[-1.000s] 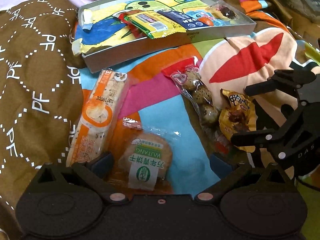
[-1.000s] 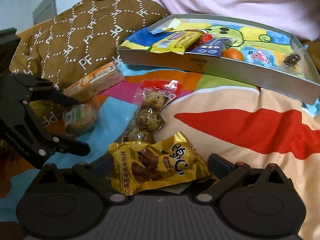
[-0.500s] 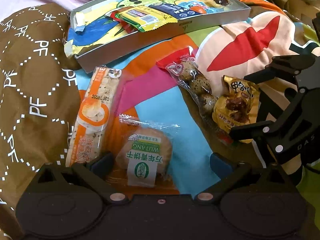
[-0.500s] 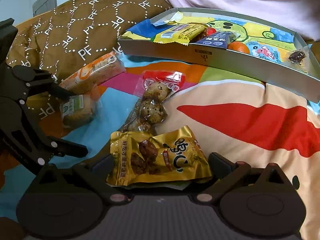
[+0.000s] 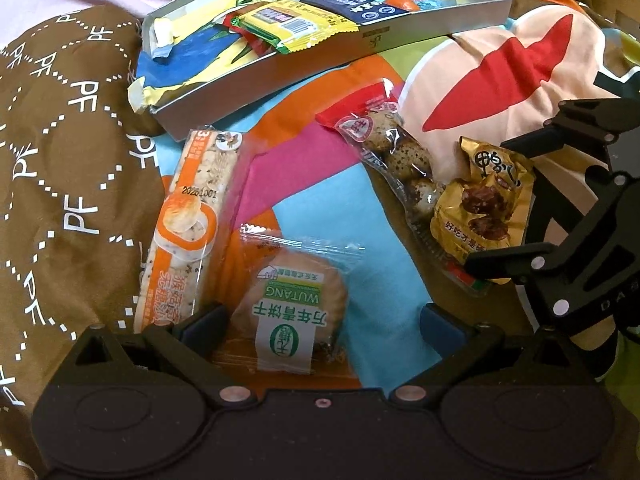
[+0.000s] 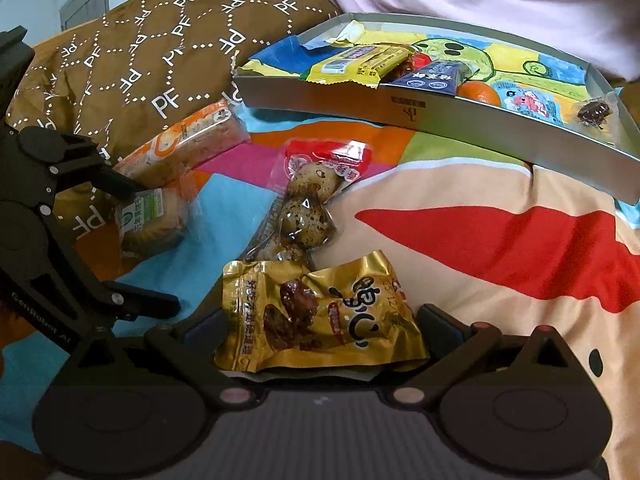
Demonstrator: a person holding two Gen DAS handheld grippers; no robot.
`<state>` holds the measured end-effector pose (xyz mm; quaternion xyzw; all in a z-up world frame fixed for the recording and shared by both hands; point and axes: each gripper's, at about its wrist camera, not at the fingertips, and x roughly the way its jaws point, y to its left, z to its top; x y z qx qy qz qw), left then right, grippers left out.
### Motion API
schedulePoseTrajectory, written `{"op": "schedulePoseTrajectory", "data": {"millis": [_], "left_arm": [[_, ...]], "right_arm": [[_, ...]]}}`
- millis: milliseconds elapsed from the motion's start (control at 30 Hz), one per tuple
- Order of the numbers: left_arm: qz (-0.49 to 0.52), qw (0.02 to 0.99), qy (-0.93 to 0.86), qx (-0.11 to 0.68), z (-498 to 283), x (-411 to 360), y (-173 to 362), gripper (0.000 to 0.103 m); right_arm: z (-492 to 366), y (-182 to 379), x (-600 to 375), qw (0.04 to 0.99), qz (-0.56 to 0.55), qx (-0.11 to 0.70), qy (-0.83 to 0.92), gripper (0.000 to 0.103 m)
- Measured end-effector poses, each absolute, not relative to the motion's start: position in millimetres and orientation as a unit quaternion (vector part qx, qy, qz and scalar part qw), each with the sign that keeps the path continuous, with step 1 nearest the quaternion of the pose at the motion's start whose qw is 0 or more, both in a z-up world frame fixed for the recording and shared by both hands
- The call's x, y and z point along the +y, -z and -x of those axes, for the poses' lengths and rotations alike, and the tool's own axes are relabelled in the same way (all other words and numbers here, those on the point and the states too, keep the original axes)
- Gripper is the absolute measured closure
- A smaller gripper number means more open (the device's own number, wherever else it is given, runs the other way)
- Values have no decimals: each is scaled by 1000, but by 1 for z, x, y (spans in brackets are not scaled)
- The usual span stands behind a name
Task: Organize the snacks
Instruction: 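Lower the left tool over the round WUTANG cake while the right tool lowers over the gold packet, then close the left tool on the WUTANG cake while the right tool grips the gold packet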
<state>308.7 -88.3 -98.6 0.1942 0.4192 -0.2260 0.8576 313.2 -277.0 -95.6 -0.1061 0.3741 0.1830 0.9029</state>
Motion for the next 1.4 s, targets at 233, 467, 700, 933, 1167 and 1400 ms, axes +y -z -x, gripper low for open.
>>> {"op": "schedulePoseTrajectory", "data": {"millis": [233,467,700,933,1167,1400], "left_arm": [[-186,866,228,405,-301,-76,89,3],[-135,885,214,392,-306,-65,87,18],[-119,889,212,389,-311,-59,92,30],[-120,892,202,386,-313,-64,94,34],[-81,900,193,382,-314,-61,96,37],[-79,907,167,378,-312,-67,97,41]], "right_arm": [[-309,92,-285,906,104,370,-180,15],[-306,93,-286,910,95,363,-176,14],[-305,94,-280,911,89,362,-177,4],[-298,100,-262,916,93,352,-168,0],[-297,104,-254,923,103,344,-135,1],[-297,102,-256,928,100,341,-115,13]]}}
